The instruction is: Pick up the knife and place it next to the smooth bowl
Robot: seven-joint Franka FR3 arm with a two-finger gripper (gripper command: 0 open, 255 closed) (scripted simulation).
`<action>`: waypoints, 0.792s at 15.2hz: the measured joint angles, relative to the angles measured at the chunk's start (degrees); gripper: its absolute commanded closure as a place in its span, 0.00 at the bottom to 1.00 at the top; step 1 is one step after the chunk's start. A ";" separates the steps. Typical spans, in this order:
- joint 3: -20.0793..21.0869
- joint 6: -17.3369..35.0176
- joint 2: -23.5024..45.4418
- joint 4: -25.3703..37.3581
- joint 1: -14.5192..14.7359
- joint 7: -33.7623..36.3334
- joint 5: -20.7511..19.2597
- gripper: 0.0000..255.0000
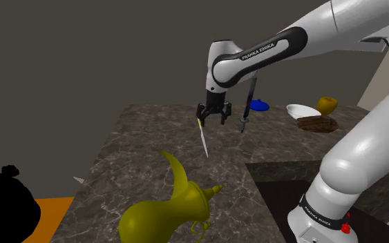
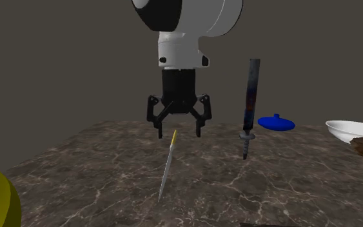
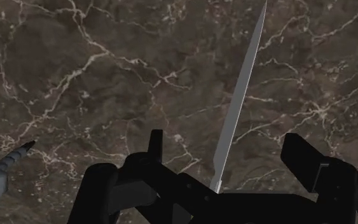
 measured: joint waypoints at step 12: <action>0.51 11.73 16.04 5.40 -1.67 11.52 -5.61 0.00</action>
